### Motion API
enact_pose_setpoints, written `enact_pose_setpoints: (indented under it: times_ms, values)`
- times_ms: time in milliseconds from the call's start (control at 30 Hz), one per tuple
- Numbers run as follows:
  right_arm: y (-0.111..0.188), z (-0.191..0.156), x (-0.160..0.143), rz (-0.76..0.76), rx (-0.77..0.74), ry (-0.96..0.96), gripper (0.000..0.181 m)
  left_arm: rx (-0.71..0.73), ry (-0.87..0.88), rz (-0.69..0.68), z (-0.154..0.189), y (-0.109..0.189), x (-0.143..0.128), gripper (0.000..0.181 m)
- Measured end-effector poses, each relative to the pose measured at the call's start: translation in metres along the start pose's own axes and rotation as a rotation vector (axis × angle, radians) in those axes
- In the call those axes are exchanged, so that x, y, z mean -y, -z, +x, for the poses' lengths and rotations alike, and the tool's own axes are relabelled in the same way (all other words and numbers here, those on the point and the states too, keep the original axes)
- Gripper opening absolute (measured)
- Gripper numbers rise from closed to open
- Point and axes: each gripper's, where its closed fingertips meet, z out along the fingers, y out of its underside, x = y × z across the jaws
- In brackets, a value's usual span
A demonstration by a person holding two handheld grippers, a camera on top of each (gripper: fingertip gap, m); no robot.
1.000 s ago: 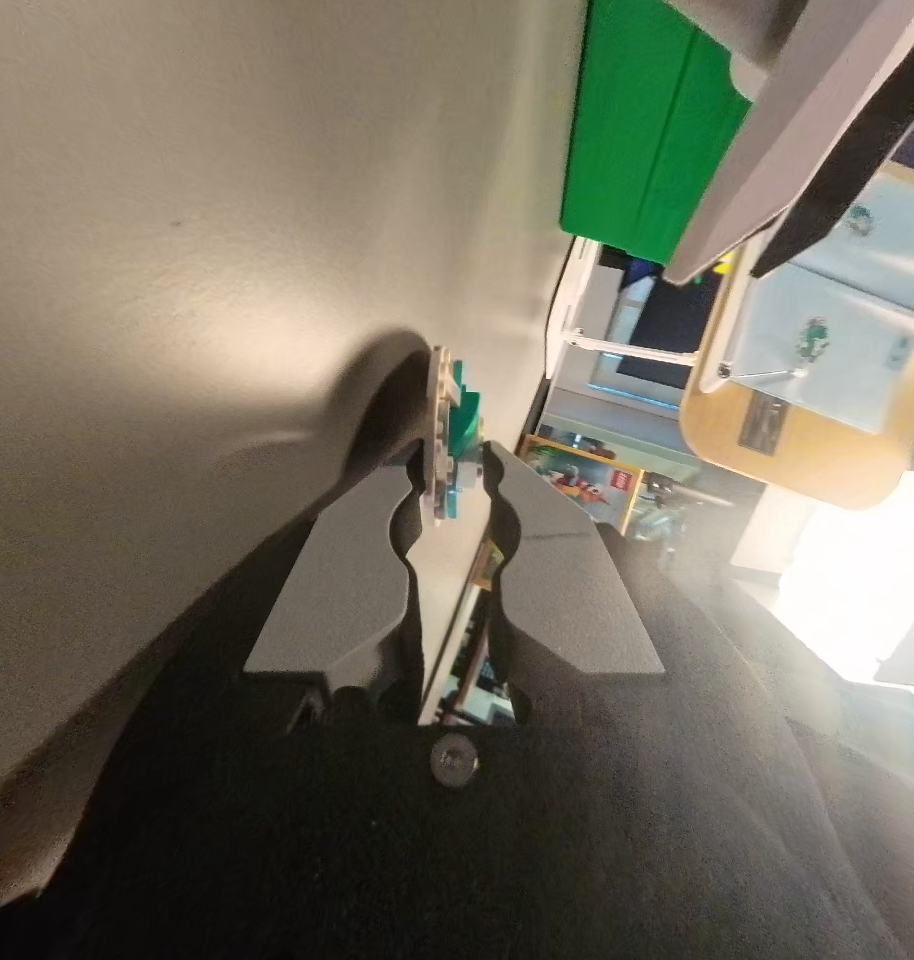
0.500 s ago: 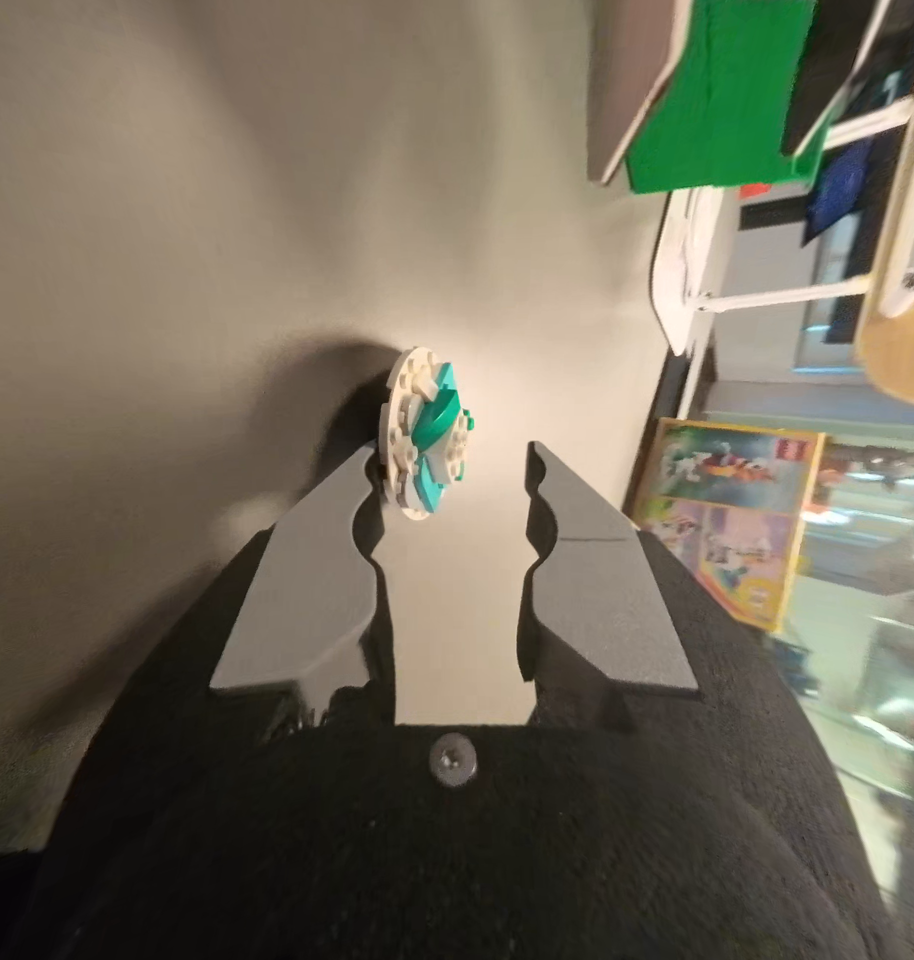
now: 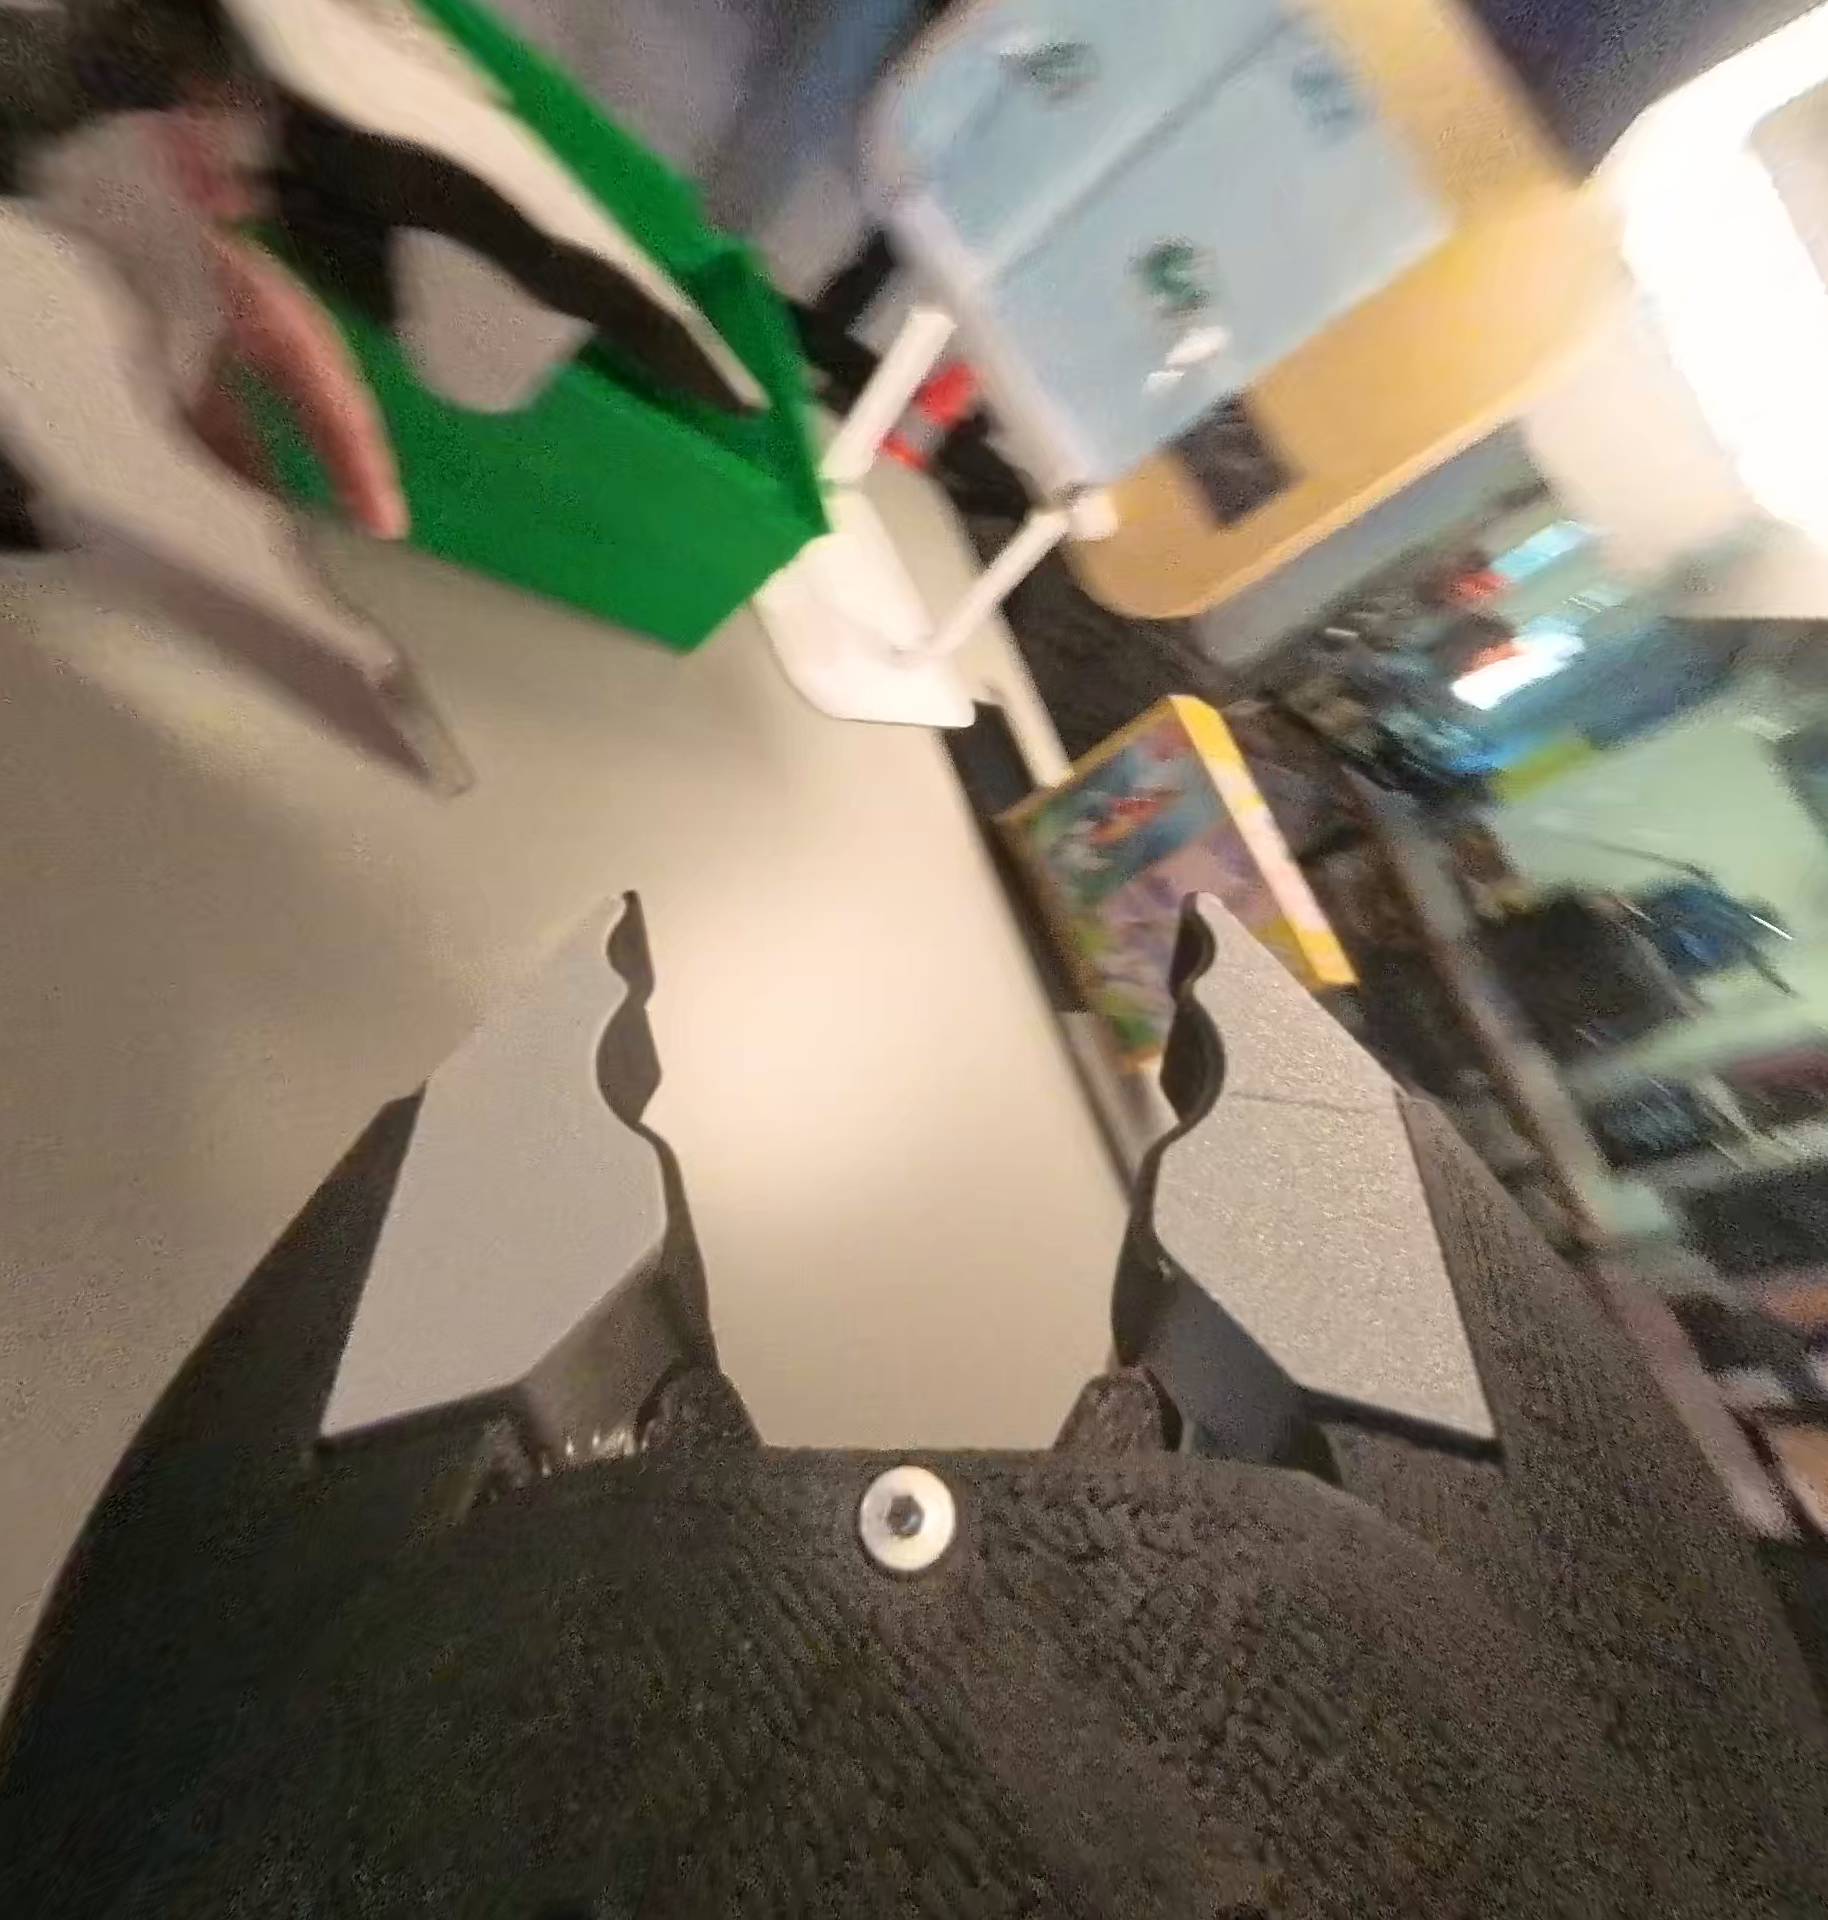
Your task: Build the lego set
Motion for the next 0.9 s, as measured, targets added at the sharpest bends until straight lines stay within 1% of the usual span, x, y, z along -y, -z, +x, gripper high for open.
enact_pose_setpoints:
  times_ms: [33, 67, 133, 200, 233, 300, 367, 467, 533, 633, 733, 833, 900]
  values:
    - [0.003, 0.015, 0.018, -0.001, -0.072, -0.002, 0.094, 0.038, 0.019, -0.012, -0.009, 0.006, 0.014, 0.112]
    - [0.007, 0.027, 0.041, 0.031, -0.138, -0.006, 0.088, 0.101, 0.038, -0.032, -0.022, 0.013, 0.028, 0.101]
    - [0.018, 0.046, 0.095, 0.154, -0.246, -0.038, 0.072, 0.203, 0.056, -0.055, -0.045, 0.036, 0.060, 0.077]
    - [0.028, 0.044, 0.147, 0.290, -0.249, -0.071, 0.059, 0.269, 0.046, -0.018, -0.059, 0.063, 0.095, 0.053]
    - [0.031, 0.037, 0.169, 0.344, -0.225, -0.082, 0.054, 0.301, 0.046, 0.020, -0.064, 0.078, 0.112, 0.046]
    - [0.034, 0.022, 0.203, 0.432, -0.182, -0.101, 0.049, 0.380, 0.039, 0.079, -0.074, 0.106, 0.137, 0.045]
    - [0.035, 0.010, 0.225, 0.512, -0.154, -0.126, 0.048, 0.469, 0.012, 0.093, -0.081, 0.128, 0.149, 0.044]
    - [0.027, -0.013, 0.238, 0.553, -0.087, -0.100, 0.047, 0.574, -0.055, 0.036, -0.087, 0.146, 0.150, 0.044]
    - [0.019, -0.024, 0.239, 0.544, -0.064, -0.067, 0.047, 0.607, -0.079, -0.017, -0.088, 0.147, 0.147, 0.044]
    - [0.010, -0.040, 0.237, 0.515, -0.004, -0.022, 0.047, 0.620, -0.092, -0.056, -0.085, 0.142, 0.144, 0.042]
    - [0.009, -0.046, 0.233, 0.493, 0.004, 0.029, 0.047, 0.634, -0.108, -0.085, -0.082, 0.138, 0.141, 0.037]
    - [0.008, -0.047, 0.229, 0.470, -0.001, 0.060, 0.046, 0.649, -0.129, -0.121, -0.079, 0.137, 0.138, 0.038]
    - [0.009, -0.046, 0.227, 0.462, -0.005, 0.074, 0.046, 0.655, -0.137, -0.119, -0.078, 0.138, 0.140, 0.038]
